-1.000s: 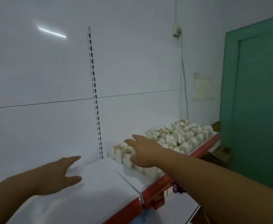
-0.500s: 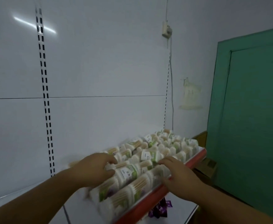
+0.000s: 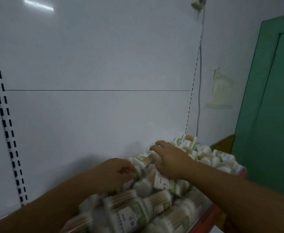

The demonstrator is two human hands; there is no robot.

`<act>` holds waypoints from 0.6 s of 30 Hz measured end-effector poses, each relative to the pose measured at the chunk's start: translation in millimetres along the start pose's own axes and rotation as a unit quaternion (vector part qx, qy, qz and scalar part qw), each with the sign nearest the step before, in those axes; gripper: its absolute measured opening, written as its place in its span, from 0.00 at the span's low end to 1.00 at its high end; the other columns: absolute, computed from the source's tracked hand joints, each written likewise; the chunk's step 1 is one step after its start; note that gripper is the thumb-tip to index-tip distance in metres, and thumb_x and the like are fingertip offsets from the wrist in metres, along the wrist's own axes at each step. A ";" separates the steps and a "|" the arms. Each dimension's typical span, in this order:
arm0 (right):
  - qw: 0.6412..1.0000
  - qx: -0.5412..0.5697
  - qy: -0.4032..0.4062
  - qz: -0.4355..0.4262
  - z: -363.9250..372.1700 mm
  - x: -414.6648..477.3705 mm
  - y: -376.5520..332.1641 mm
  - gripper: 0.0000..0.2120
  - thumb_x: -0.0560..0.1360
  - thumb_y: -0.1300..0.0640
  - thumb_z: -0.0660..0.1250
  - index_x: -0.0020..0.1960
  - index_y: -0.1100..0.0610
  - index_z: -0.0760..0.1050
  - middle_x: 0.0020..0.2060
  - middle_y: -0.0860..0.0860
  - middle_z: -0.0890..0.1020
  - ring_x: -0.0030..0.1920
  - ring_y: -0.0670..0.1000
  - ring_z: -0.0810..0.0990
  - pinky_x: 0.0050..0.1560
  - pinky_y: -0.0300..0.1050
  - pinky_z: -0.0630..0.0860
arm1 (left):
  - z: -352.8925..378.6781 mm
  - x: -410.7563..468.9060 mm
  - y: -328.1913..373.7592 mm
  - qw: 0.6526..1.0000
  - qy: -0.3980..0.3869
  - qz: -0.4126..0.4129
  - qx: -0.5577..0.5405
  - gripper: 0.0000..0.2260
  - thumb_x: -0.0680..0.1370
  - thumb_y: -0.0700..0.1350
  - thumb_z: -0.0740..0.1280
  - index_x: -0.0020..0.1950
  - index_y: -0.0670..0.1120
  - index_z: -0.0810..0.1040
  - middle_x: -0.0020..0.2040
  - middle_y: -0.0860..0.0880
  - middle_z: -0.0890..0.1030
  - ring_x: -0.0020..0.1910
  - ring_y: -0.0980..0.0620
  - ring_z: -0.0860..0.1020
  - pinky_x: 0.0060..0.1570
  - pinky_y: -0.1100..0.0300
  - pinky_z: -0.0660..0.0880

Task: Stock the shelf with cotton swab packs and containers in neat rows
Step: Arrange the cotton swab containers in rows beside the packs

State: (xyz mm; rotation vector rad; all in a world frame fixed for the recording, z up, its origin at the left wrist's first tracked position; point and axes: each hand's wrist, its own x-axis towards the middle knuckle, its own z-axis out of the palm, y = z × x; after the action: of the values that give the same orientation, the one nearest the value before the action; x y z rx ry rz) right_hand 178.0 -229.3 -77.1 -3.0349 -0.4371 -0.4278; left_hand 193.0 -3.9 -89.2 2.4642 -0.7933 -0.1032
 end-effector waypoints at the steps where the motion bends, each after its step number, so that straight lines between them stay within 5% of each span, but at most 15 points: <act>1: 1.000 -0.008 -0.017 -0.012 3.4 12.7 3.4 0.31 0.74 0.55 0.65 0.75 0.50 0.58 0.74 0.53 0.59 0.72 0.54 0.60 0.69 0.49 0.64 | 2.3 2.9 -1.9 1.000 0.003 -0.005 -0.013 0.06 0.78 0.50 0.67 0.54 0.57 0.79 0.51 0.57 0.81 0.47 0.61 0.78 0.44 0.75 0.71; 4: 0.994 0.000 -0.099 -0.043 14.9 47.3 11.5 0.38 0.74 0.54 0.66 0.77 0.48 0.50 0.78 0.54 0.49 0.76 0.55 0.51 0.74 0.52 0.56 | 0.7 9.3 -7.1 0.996 0.021 -0.039 -0.074 0.06 0.76 0.49 0.69 0.50 0.60 0.77 0.47 0.55 0.83 0.46 0.57 0.81 0.47 0.62 0.78; 8: 0.983 -0.032 -0.113 -0.139 18.9 70.7 21.4 0.34 0.74 0.48 0.68 0.76 0.51 0.58 0.72 0.54 0.65 0.70 0.55 0.64 0.70 0.49 0.61 | -10.8 16.0 -5.2 0.986 0.087 -0.082 -0.118 0.16 0.74 0.45 0.72 0.55 0.63 0.73 0.44 0.58 0.84 0.42 0.56 0.83 0.47 0.55 0.80; 11: 0.969 -0.051 -0.032 -0.238 3.5 75.1 35.5 0.35 0.72 0.43 0.69 0.74 0.51 0.61 0.66 0.51 0.70 0.65 0.52 0.67 0.64 0.45 0.64 | -19.8 21.2 6.0 0.960 0.127 -0.123 -0.215 0.28 0.63 0.50 0.78 0.60 0.57 0.73 0.44 0.56 0.85 0.45 0.52 0.83 0.50 0.51 0.79; 14: 0.938 0.046 0.096 -0.329 -15.1 68.7 45.7 0.32 0.69 0.42 0.72 0.69 0.51 0.69 0.62 0.50 0.74 0.60 0.50 0.70 0.58 0.45 0.70 | -21.6 27.4 26.0 0.917 0.057 -0.175 -0.353 0.46 0.48 0.60 0.83 0.63 0.55 0.71 0.51 0.54 0.84 0.51 0.52 0.83 0.49 0.57 0.80; 16: 0.894 0.083 0.185 -0.400 -23.5 63.7 51.8 0.27 0.68 0.48 0.75 0.65 0.54 0.73 0.59 0.52 0.77 0.58 0.51 0.73 0.52 0.46 0.74 | -17.1 34.6 40.0 0.880 -0.004 -0.173 -0.443 0.45 0.53 0.54 0.84 0.67 0.49 0.71 0.58 0.45 0.82 0.56 0.46 0.81 0.56 0.50 0.78; 18: 0.864 0.076 0.226 -0.444 -25.3 64.6 61.2 0.28 0.69 0.50 0.74 0.66 0.55 0.72 0.61 0.53 0.76 0.61 0.52 0.73 0.51 0.46 0.75 | -10.1 41.3 52.5 0.860 -0.031 -0.154 -0.486 0.37 0.61 0.45 0.82 0.66 0.43 0.73 0.59 0.38 0.81 0.55 0.43 0.81 0.52 0.51 0.80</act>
State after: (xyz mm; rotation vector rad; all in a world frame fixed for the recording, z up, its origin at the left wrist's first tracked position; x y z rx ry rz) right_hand 248.2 -272.7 -35.2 -2.2670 -1.6967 -1.0258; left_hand 202.1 -57.8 -49.6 1.5796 -0.2320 -0.5573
